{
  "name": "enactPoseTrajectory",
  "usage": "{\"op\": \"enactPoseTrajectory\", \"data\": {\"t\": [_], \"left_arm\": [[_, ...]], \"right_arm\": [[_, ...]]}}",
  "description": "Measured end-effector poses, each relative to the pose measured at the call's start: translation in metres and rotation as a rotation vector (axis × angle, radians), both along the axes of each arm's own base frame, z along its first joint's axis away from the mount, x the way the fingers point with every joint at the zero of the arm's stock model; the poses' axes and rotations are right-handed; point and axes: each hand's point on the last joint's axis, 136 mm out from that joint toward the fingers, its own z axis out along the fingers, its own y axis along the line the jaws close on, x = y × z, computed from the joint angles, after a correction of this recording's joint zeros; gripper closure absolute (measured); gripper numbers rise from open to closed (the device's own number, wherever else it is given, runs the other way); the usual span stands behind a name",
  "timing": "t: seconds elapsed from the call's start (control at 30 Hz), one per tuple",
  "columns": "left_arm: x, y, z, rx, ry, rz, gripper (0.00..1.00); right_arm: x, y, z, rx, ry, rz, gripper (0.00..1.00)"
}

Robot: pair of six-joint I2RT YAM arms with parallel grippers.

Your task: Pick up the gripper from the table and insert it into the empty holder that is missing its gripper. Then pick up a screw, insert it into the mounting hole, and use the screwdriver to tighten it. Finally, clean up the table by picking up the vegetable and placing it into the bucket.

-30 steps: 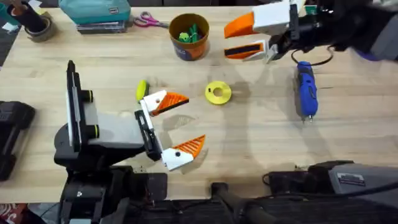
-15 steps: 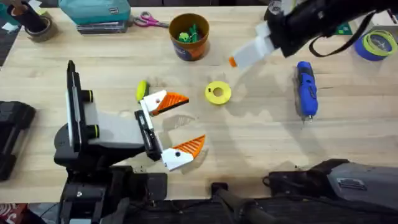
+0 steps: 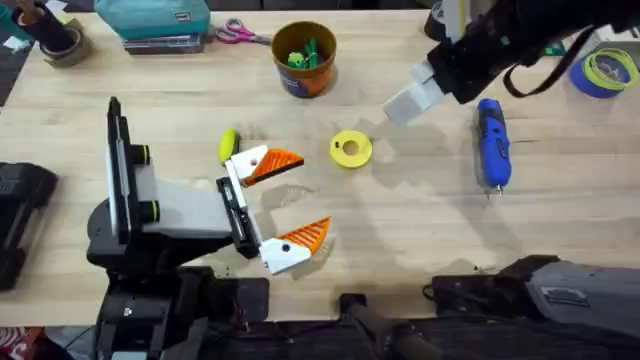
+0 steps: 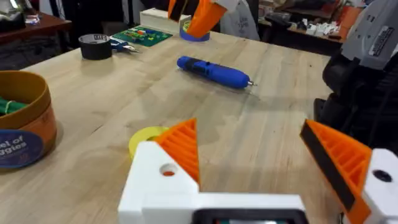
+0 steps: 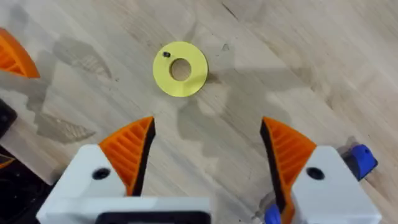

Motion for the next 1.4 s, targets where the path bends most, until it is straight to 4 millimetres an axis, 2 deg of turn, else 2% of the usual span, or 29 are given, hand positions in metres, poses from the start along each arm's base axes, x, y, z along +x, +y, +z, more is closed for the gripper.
{"op": "enactPoseTrajectory", "data": {"t": [0.23,0.67,0.93,1.4], "left_arm": [[0.000,0.000,0.000,0.000,0.001,0.000,0.015],[0.000,0.000,0.000,0.000,0.000,0.000,0.015],[0.000,0.000,0.000,0.000,0.000,0.000,0.015],[0.000,0.000,0.000,0.000,0.000,0.000,0.015]], "right_arm": [[-0.003,-0.002,-0.010,-0.013,0.020,-0.001,0.004],[-0.012,-0.006,-0.045,-0.047,0.078,0.004,0.005],[-0.014,0.015,-0.055,-0.050,0.070,0.067,0.004],[-0.013,0.045,-0.104,-0.111,0.180,0.150,0.005]]}}
